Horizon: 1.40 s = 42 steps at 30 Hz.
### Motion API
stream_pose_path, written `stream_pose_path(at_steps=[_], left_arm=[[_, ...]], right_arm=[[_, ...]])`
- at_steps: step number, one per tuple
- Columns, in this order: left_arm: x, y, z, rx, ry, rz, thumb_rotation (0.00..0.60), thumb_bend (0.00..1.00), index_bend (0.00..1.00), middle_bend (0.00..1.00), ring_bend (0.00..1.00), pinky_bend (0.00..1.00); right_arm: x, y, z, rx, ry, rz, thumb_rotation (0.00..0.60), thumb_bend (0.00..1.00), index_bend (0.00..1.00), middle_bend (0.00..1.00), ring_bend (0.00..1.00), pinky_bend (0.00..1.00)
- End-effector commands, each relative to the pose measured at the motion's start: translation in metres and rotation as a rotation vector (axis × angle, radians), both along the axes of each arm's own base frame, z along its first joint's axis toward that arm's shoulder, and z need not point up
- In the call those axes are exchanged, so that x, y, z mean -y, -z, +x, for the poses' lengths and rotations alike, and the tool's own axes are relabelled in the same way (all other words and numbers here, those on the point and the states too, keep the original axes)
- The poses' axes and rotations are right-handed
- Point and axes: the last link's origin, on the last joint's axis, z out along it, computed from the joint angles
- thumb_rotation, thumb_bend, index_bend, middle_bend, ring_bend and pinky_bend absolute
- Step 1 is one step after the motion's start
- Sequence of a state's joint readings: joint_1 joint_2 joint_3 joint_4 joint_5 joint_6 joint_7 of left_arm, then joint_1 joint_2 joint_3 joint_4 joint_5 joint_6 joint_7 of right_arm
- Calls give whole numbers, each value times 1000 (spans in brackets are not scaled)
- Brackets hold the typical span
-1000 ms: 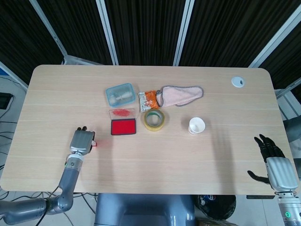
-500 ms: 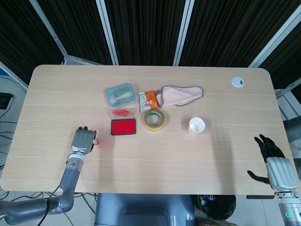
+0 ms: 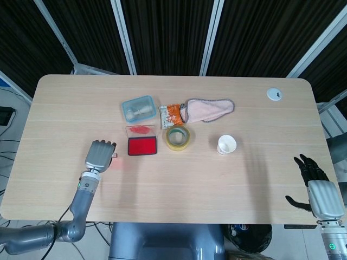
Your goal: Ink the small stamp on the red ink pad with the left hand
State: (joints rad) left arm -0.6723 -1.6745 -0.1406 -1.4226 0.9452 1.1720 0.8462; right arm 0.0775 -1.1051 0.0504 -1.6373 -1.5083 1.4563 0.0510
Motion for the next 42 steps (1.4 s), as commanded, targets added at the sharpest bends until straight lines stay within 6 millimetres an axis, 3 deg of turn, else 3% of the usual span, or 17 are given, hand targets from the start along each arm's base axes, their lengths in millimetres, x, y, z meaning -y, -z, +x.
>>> stream_pose_path(at_steps=[1,10,19,42], left_arm=[[-9,0,12,6,7,-3,600,526,705,712,465,558],[-34,7,47,20,7,-34,600,527,712,717,470,562],[-48,26,67,-27,8,-60,600,526,721,726,479,566],[-62,64,71,-82,-26,-90,600,526,739,746,502,587]], right_arm=[[0,0,0,3,1,1,600,225,37,0,0,186],[1,-1,0,23,11,9,600,225,37,0,0,186],[2,-1,-1,44,27,16,600,225,37,0,0,186],[5,-1,-1,65,47,28,600,225,37,0,0,186]])
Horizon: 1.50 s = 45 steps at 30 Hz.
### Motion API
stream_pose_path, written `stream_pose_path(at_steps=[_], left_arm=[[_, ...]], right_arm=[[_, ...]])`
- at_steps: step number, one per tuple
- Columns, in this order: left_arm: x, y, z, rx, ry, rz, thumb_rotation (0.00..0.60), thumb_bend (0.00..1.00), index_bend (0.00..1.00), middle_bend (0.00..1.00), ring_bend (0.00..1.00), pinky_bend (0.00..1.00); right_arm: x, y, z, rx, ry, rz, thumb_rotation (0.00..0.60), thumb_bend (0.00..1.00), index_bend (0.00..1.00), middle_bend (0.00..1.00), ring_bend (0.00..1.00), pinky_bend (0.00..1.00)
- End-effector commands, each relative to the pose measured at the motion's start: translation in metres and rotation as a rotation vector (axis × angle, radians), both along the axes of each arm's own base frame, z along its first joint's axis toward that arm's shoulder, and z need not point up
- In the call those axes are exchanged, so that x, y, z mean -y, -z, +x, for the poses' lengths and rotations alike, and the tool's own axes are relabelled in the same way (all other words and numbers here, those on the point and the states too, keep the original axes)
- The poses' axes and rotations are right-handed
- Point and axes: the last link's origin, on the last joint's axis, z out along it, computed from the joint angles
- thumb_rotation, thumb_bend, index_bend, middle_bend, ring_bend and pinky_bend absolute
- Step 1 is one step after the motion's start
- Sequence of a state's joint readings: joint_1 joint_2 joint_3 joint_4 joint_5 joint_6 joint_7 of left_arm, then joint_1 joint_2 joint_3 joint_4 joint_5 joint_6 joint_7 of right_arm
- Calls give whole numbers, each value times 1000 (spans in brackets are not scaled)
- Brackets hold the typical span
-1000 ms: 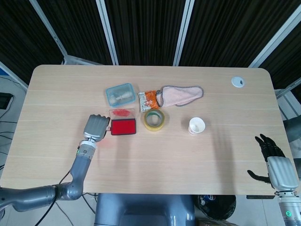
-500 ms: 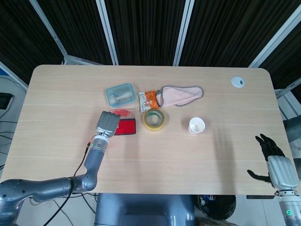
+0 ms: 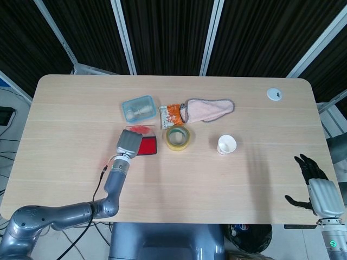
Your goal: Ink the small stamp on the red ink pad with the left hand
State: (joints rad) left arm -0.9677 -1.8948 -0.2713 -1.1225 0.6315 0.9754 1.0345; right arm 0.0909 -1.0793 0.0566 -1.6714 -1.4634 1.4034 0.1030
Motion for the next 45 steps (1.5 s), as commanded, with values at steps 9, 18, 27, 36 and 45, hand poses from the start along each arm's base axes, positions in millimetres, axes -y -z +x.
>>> stream_pose_path(at_steps=[9,18,27,36,45], left_arm=[[-3,7,0,-7,-5,-5,600,526,740,748,504,587],[-3,12,-3,-26,-6,-10,600,527,743,752,508,590],[-3,12,-6,-33,-9,-7,600,527,745,753,509,591],[-1,12,-5,-29,-5,-3,600,527,745,753,509,592],[-2,6,-5,-37,0,11,600,527,745,753,509,592]], right_arm=[[0,0,0,1,1,0,600,225,38,0,0,186],[1,0,0,2,0,-1,600,224,37,0,0,186],[1,0,0,7,-2,-6,600,224,37,0,0,186],[1,0,0,12,-4,-9,600,224,37,0,0,186],[0,0,0,12,-3,-6,600,225,37,0,0,186]])
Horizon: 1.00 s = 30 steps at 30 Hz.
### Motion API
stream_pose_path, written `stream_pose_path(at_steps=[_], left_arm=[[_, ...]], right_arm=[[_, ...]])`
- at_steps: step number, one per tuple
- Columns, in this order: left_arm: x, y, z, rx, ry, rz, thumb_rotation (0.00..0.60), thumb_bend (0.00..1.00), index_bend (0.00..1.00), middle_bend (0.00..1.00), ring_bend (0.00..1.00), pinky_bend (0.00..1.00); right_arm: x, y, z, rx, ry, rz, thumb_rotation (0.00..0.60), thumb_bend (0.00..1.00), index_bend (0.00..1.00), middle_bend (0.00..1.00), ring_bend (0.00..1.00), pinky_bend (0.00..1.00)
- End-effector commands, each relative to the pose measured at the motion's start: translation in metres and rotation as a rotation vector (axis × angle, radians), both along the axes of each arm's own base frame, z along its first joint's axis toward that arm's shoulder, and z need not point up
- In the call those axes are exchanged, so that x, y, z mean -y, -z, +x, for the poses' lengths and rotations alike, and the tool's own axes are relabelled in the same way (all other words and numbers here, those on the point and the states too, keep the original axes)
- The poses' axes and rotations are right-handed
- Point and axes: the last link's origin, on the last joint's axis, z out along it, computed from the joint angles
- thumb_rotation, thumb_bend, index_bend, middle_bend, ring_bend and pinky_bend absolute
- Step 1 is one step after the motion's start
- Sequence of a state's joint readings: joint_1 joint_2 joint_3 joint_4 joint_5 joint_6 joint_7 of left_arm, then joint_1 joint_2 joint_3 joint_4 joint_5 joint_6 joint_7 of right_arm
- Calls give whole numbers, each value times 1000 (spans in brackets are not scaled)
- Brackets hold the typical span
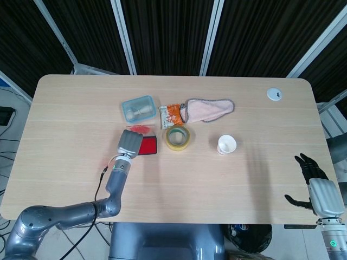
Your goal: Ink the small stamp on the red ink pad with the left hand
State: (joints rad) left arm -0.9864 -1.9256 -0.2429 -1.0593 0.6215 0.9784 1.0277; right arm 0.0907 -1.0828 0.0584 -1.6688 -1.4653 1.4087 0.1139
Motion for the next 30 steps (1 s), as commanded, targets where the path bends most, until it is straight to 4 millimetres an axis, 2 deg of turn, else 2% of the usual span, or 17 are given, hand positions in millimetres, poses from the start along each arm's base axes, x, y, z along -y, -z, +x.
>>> stream_pose_path(at_steps=[1,30], left_arm=[[0,-1,0,-1,-1,2,600,527,745,753,509,592],[1,8,-7,-23,-12,-17,600,526,745,753,510,592]], right_arm=[[0,0,0,1,1,1,600,225,37,0,0,186],[0,0,0,5,6,6,600,225,38,0,0,186]])
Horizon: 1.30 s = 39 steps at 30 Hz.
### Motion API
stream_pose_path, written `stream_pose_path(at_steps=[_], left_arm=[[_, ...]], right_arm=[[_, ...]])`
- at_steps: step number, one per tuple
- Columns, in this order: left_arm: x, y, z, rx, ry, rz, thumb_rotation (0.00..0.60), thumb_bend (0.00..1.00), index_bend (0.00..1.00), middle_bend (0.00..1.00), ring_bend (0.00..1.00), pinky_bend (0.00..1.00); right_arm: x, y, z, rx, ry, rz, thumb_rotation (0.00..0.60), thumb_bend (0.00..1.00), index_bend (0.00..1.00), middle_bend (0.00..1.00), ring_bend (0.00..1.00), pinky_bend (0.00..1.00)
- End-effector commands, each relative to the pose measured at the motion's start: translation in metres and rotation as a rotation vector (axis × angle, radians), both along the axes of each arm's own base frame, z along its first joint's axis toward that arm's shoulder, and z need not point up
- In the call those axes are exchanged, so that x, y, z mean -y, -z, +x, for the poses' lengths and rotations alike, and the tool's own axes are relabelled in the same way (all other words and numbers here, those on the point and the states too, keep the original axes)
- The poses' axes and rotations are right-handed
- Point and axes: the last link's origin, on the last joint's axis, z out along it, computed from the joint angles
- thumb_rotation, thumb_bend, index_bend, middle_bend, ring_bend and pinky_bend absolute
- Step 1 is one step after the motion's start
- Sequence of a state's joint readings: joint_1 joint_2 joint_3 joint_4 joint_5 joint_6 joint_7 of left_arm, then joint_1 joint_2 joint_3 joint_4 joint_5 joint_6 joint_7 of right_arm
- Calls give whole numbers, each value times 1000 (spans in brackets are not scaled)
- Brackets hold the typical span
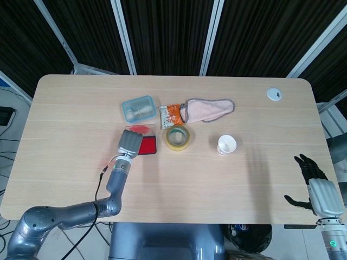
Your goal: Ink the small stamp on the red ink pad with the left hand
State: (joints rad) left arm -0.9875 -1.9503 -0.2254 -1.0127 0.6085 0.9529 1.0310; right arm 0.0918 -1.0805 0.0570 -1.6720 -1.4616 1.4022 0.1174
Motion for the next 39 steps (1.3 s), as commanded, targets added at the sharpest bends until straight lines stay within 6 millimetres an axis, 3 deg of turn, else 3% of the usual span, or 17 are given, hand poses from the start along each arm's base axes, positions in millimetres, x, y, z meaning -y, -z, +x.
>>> stream_pose_path(at_steps=[1,15,23,29,39], left_arm=[[-1,-2,1,6,1,6,600,526,745,753,509,592],[-2,-27,11,54,26,48,600,526,745,753,509,592],[10,-48,16,78,60,49,600,527,742,752,509,592],[29,-66,-1,44,55,31,600,526,737,747,506,588],[49,-77,-42,23,-23,17,600,526,721,733,498,583]], right_arm=[[0,0,0,1,1,-1,600,225,37,0,0,186],[-1,1,1,-4,-5,-3,600,225,37,0,0,186],[-1,1,1,-7,-7,-3,600,225,37,0,0,186],[-1,1,1,-10,-10,-3,600,225,38,0,0,186],[-1,2,2,-6,-14,-4,600,224,40,0,0,186]])
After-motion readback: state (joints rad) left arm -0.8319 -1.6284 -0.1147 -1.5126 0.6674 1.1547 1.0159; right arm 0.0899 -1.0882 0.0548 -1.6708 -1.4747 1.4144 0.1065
